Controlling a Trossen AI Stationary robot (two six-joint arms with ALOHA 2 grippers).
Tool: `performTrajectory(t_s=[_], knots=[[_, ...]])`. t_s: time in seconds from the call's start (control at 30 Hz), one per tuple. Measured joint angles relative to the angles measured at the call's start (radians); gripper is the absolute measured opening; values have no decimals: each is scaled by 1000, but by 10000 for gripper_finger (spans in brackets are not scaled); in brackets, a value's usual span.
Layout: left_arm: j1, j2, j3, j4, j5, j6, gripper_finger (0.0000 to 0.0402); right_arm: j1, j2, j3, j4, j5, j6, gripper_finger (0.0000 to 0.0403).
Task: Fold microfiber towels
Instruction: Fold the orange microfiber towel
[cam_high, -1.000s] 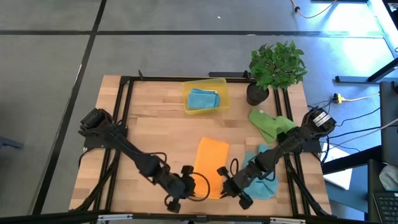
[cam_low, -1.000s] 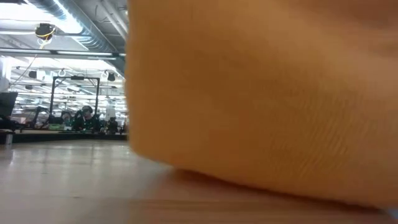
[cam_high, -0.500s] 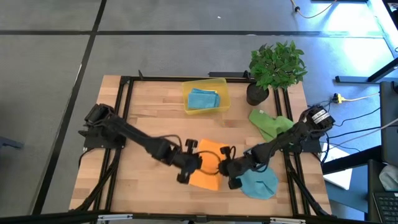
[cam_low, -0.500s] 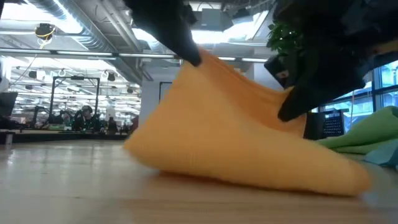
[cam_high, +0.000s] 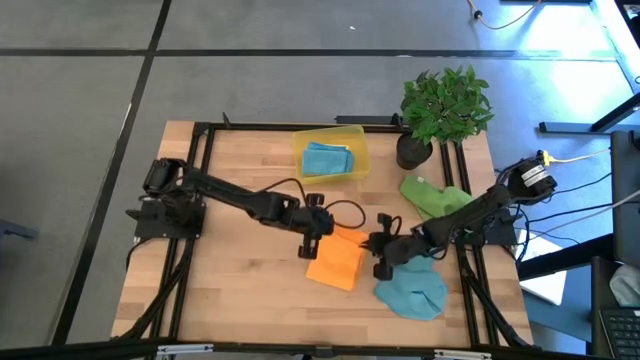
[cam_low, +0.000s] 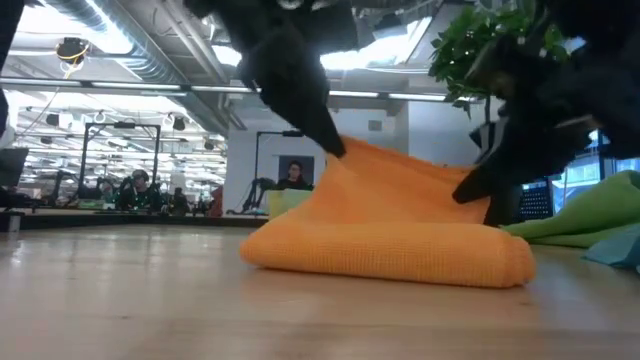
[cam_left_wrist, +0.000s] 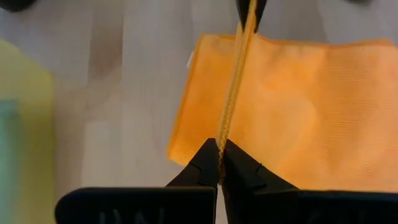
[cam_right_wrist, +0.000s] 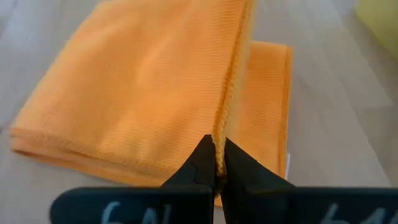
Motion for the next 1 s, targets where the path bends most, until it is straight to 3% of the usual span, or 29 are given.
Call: performTrajectory(t_s=[0.2,0.5,0.67,0.83,1.0], knots=[[61,0,-84,108,62,-1,0,-70,8,-104,179,-66,11,6],[98,0,-135,192,103,-14,12,-94,11,-108,184,-117,45,11],[99,0,-135,226,79,-9,54,-108,12,-110,155,-122,80,54],[98,0,-135,199,3,-13,97,-109,3,-110,125,-63,78,109],[72,-35,-134,158,-19,-21,113,-109,-67,-109,3,-4,79,145]])
